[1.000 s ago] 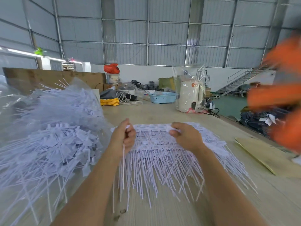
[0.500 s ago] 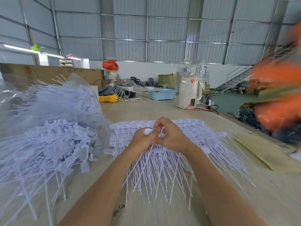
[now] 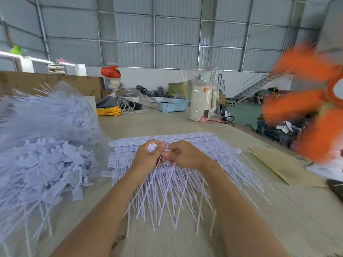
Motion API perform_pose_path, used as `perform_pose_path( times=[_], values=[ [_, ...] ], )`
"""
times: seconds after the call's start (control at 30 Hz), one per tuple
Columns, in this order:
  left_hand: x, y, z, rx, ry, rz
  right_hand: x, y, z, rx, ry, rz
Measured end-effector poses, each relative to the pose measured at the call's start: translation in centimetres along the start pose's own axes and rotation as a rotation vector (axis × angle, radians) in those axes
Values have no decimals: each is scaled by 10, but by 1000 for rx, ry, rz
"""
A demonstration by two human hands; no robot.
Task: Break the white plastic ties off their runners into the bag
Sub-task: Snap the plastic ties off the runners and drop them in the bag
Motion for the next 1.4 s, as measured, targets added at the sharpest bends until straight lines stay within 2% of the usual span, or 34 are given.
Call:
perform_pose_path(
  times=[0.4,0.53,0.63,0.7,0.73,0.8,0.9,1.03,1.17,1.4],
  values=[
    [-2,2,3,-28,-61,-23,6,1,-5,6,-20,35],
    [6,3,-1,91,-106,3,7,-2,-3,-29,-97,-30],
    [14,3,-3,205,-144,58,8,-4,-4,-167,-161,-80],
    [18,-3,1,278,-215,105,10,-10,-12,-393,-129,-51],
    [18,-10,5,275,-263,115,11,-17,-19,-431,-92,-36],
    [18,-23,10,137,-316,121,10,-31,-27,-289,-66,-49],
    [21,-28,6,-96,-254,88,10,-38,-13,-58,-107,-116],
    [18,-12,5,-210,-217,79,19,-20,14,80,-141,-121],
    [12,-11,16,-218,-267,-6,20,-7,15,91,-134,-220],
    [8,-6,17,-166,-299,43,13,-2,10,157,-111,-226]
  ],
)
Point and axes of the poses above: each hand's wrist, its own x-axis towards the middle knuckle, its own y-axis out of the palm, z = x × y, the point moved 7 cm from there along x, towards the middle knuckle, and after that the axes turned 7 degrees about -x, right-handed, at the moved point
